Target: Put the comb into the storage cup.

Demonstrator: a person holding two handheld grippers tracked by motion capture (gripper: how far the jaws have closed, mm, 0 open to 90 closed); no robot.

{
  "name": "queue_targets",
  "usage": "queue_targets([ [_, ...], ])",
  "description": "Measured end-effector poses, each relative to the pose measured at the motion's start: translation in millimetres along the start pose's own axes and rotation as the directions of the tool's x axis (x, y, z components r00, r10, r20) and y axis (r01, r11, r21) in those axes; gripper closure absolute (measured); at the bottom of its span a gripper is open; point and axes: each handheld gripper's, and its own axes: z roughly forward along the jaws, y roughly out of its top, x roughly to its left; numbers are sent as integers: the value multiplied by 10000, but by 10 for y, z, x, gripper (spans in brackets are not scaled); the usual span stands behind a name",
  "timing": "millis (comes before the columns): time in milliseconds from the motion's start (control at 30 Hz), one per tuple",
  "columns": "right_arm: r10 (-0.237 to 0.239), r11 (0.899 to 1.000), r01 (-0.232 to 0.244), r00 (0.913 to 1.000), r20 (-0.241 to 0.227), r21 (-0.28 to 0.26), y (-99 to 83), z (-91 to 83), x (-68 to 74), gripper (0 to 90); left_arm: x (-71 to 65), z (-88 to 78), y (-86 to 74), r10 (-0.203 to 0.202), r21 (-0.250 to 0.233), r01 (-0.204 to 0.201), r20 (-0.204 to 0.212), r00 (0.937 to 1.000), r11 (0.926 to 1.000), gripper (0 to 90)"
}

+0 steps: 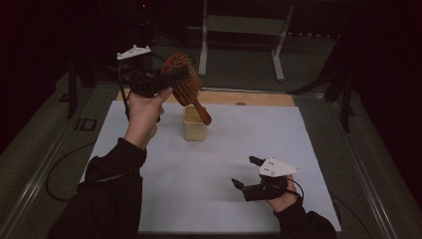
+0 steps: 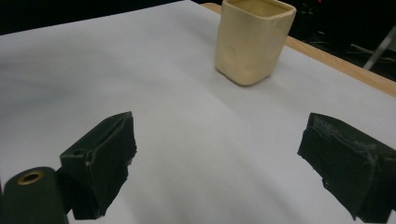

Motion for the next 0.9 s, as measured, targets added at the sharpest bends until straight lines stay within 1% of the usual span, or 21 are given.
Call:
queue_targets([
  [100,-11,10000,11,10000,-6,-13,2,0,-2,94,74,41,19,43,29,-42,-352,9994,10000,538],
  [167,-42,10000,42,10000,-10,-29,1,-4,-7,94,127,65,24,-53,3,53,-540,9985,10000,539],
  [200,-143,9999,143,9999,-23,-9,0,-4,-13,94,150,74,25,-67,-7,66,-566,9984,10000,539],
  [333,-150,9999,150,9999,-65,-12,-2,2,-19,94,237,127,9,-232,-89,225,-780,9967,9997,538],
  [367,-145,9999,145,9999,-73,-16,-3,3,-19,94,249,146,-1,-278,-100,271,-895,9956,9996,538],
  [400,-104,9999,104,9999,-55,-15,-2,5,-15,94,262,175,-12,-156,-23,154,-1003,9948,9999,538],
  [500,-134,9999,135,9999,-85,5,-2,9,-10,94,286,230,-51,0,-17,-2,-1268,9919,10000,538],
  [533,-142,9999,143,9999,-93,17,-2,10,-9,94,305,249,-72,-13,-79,3,-1352,9908,10000,538],
  [667,-124,9999,124,9998,-134,17,-4,13,-10,94,363,324,-134,-18,-39,13,-1453,9894,10000,538],
  [700,-139,9999,140,9998,-122,8,-3,12,-10,94,378,348,-159,-52,-40,46,-1529,9882,10000,538],
  [833,-72,10000,72,9999,-124,-41,-1,8,-13,94,432,419,-229,-192,61,203,-1531,9880,9998,538],
  [900,-99,9999,99,9999,-136,-32,-3,10,-15,94,457,451,-265,-230,70,242,-1464,9890,9997,538],
])
